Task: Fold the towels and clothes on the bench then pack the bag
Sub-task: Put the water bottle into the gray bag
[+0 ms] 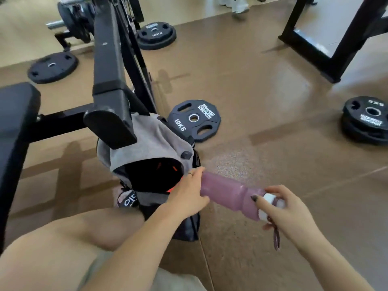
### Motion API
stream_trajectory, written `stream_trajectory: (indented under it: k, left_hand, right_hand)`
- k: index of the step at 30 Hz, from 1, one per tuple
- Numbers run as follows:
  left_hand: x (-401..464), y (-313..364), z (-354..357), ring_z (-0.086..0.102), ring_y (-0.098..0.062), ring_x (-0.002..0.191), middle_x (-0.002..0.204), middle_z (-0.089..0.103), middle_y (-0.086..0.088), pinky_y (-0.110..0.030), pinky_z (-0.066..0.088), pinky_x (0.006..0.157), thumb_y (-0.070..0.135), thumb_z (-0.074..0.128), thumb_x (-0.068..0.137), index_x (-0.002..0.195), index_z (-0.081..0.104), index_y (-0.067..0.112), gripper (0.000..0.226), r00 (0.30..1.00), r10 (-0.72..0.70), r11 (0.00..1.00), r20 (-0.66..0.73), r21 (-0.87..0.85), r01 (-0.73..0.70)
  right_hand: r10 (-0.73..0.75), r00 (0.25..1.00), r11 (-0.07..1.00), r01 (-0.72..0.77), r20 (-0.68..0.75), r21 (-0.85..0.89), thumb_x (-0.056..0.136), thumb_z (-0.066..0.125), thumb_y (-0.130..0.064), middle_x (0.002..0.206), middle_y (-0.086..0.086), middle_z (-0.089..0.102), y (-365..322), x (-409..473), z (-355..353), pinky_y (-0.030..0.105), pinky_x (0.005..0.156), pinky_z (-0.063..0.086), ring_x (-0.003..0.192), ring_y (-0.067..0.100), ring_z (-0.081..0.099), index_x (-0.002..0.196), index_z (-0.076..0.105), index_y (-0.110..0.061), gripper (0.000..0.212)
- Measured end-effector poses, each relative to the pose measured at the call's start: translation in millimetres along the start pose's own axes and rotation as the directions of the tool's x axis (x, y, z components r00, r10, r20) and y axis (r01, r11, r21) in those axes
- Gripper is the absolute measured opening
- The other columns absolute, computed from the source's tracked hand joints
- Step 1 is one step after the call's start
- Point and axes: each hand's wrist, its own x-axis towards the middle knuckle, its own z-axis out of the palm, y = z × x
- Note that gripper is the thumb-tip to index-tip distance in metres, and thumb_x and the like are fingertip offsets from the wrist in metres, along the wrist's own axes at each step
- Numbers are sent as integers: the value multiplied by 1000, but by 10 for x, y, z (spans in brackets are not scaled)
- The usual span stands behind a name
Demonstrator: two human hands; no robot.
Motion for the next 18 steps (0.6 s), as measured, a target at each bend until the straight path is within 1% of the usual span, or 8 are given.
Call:
stream_trajectory:
  k: [2,3,6,8,11,13,16,18]
  left_hand:
    - [60,-145,-8,51,-28,128,147,46,-5,-45,50,96,28,64,93,155,20,29,76,986,-119,989,-114,-102,108]
    - [88,-216,-8,56,-29,120,137,55,-6,-44,52,90,30,62,95,152,25,32,68,973,-153,983,-170,-126,133]
    - [144,-382,-21,65,-30,96,103,68,-3,-42,54,75,42,54,98,136,40,32,42,939,-246,968,-241,-110,225]
    - [168,-424,-47,66,-31,94,98,70,-3,-42,54,77,50,51,97,119,47,25,34,908,-339,940,-245,-133,315]
    - [216,-505,-69,66,-32,96,93,70,-5,-41,53,85,62,45,95,92,60,18,47,866,-469,875,-173,-221,430]
    - [233,-577,-91,65,-29,92,88,71,-4,-39,52,86,72,40,90,80,67,16,63,836,-541,809,-93,-326,488]
    - [288,-623,-137,62,-27,97,98,67,-5,-33,42,82,70,43,93,97,67,10,65,790,-605,732,-100,-461,502]
    - [353,-613,-116,64,-33,96,96,68,-11,-35,46,80,58,41,99,100,68,5,59,785,-601,730,-151,-504,462]
  right_hand:
    - [95,995,974,-88,-20,210,88,77,-33,95,10,66,109,122,137,55,72,58,50,31,67,103,65,-21,23]
    - [141,990,945,-135,1,299,89,75,-32,90,12,64,146,164,204,57,73,58,50,30,64,107,64,-16,27]
    - [229,966,844,-260,122,469,90,74,-31,94,18,63,174,228,413,59,80,58,54,27,66,117,59,-8,38]
    - [251,946,794,-323,205,516,91,74,-29,98,21,63,151,236,541,51,75,62,57,28,65,119,59,-7,38]
    - [235,911,734,-395,339,552,92,71,-21,89,17,58,92,247,723,36,57,55,57,29,54,115,63,-4,30]
    - [221,886,691,-438,409,575,89,72,-20,89,14,54,58,260,811,37,61,54,59,26,50,108,66,-3,27]
    - [228,853,659,-490,469,571,87,74,-16,96,17,56,4,282,868,40,66,56,67,28,53,114,61,0,34]
    - [248,847,654,-505,470,564,90,71,-13,102,21,55,-53,269,875,39,62,58,74,32,53,120,57,1,36]
